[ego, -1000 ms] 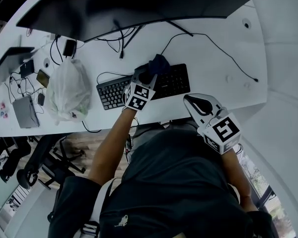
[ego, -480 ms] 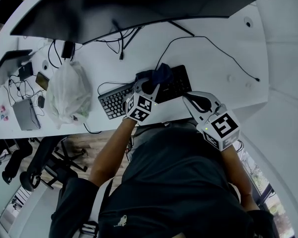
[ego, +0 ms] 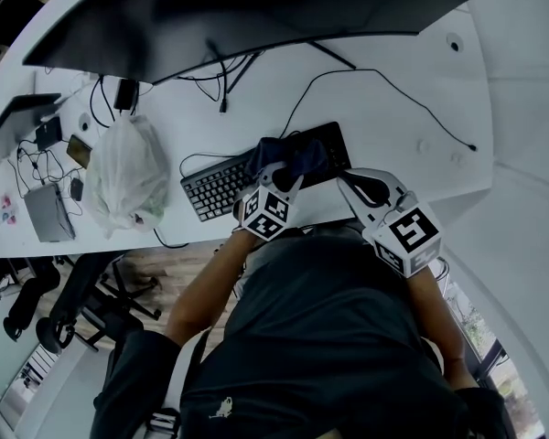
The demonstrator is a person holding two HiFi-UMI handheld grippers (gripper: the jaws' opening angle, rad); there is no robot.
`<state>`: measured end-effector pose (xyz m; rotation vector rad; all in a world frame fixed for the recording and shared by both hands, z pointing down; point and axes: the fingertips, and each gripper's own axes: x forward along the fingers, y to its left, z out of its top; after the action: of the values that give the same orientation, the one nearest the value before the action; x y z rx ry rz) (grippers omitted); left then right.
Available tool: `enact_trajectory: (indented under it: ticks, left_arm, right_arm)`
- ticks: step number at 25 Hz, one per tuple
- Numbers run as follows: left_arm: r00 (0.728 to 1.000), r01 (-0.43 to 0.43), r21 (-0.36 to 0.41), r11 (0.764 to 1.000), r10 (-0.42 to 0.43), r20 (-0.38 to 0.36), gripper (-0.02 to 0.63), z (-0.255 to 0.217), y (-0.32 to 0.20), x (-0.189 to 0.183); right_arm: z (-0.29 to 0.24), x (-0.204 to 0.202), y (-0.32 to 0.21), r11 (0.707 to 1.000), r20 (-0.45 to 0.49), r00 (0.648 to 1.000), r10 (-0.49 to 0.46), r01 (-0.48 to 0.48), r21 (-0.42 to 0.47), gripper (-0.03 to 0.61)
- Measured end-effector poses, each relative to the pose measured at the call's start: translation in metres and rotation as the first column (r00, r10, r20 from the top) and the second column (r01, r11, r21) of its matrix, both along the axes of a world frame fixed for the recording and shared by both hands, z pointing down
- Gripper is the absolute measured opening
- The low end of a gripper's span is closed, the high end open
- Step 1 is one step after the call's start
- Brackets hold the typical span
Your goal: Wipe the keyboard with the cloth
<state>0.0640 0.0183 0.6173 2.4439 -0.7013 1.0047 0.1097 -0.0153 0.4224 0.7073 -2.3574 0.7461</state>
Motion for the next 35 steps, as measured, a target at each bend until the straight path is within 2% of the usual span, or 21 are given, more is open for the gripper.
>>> enact_trajectory:
  ticks: [2, 4, 7, 10, 12, 14, 16, 18, 22, 25, 29, 32, 35]
  left_arm:
    - [1.0, 0.012, 0.043, 0.999, -0.013, 0.011, 0.074, -0.005, -0.013, -0.005]
    - [0.997, 0.075, 0.075, 0.994, -0.076, 0.01, 0.074, -0.009, -0.04, -0.018]
    - [0.988, 0.152, 0.066, 0.986, -0.153, 0.008, 0.074, 0.0, -0.065, -0.035]
    - [0.983, 0.186, 0.047, 0.982, -0.185, -0.019, 0.074, 0.003, -0.052, -0.029]
    - [0.989, 0.143, 0.014, 0.99, -0.142, -0.025, 0.074, 0.005, -0.025, -0.012]
    - [0.998, 0.056, -0.004, 0.998, -0.056, -0.026, 0.074, 0.006, 0.004, 0.011]
    - [0.999, -0.026, 0.01, 1.0, 0.026, -0.019, 0.074, 0.004, 0.016, 0.03]
    - [0.998, -0.06, 0.04, 0.997, 0.061, -0.014, 0.074, 0.001, 0.006, 0.041]
    - [0.999, -0.046, 0.133, 0.99, 0.048, -0.009, 0.074, -0.015, -0.055, 0.048]
    - [0.999, -0.051, 0.095, 0.994, 0.05, 0.012, 0.074, -0.001, -0.073, 0.05]
    - [1.0, -0.019, 0.073, 0.997, 0.019, -0.006, 0.074, 0.004, -0.046, 0.049]
    - [0.999, -0.045, 0.033, 0.998, 0.045, -0.02, 0.074, 0.003, -0.009, 0.055]
    - [0.997, -0.073, 0.035, 0.997, 0.073, -0.007, 0.074, 0.003, 0.002, 0.055]
  right_arm:
    - [0.001, 0.001, 0.004, 1.0, 0.002, 1.0, -0.006, 0.006, -0.001, 0.009]
    - [0.004, 0.005, 0.007, 1.0, 0.003, 1.0, -0.008, 0.008, -0.004, 0.009]
    - [0.009, 0.007, 0.015, 1.0, 0.004, 1.0, -0.001, 0.001, -0.011, 0.009]
    - [0.009, 0.008, 0.02, 1.0, 0.008, 1.0, 0.006, -0.006, -0.008, 0.009]
    - [0.011, 0.014, 0.019, 1.0, 0.011, 1.0, 0.02, -0.02, -0.009, 0.009]
    - [0.012, 0.02, 0.018, 0.999, 0.01, 0.999, 0.035, -0.035, -0.011, 0.009]
    - [0.013, 0.024, 0.019, 0.999, 0.01, 0.999, 0.041, -0.04, -0.013, 0.009]
    - [0.015, 0.024, 0.022, 0.999, 0.012, 0.999, 0.037, -0.036, -0.018, 0.009]
    - [0.019, 0.022, 0.026, 0.999, 0.016, 1.0, 0.021, -0.021, -0.026, 0.009]
    - [0.02, 0.023, 0.027, 0.999, 0.017, 0.999, 0.03, -0.029, -0.028, 0.009]
    - [0.019, 0.028, 0.025, 0.999, 0.022, 0.999, 0.046, -0.046, -0.024, 0.009]
    - [0.021, 0.036, 0.022, 0.997, 0.018, 0.998, 0.068, -0.067, -0.035, 0.009]
    - [0.025, 0.034, 0.02, 0.997, 0.02, 0.998, 0.06, -0.06, -0.047, 0.009]
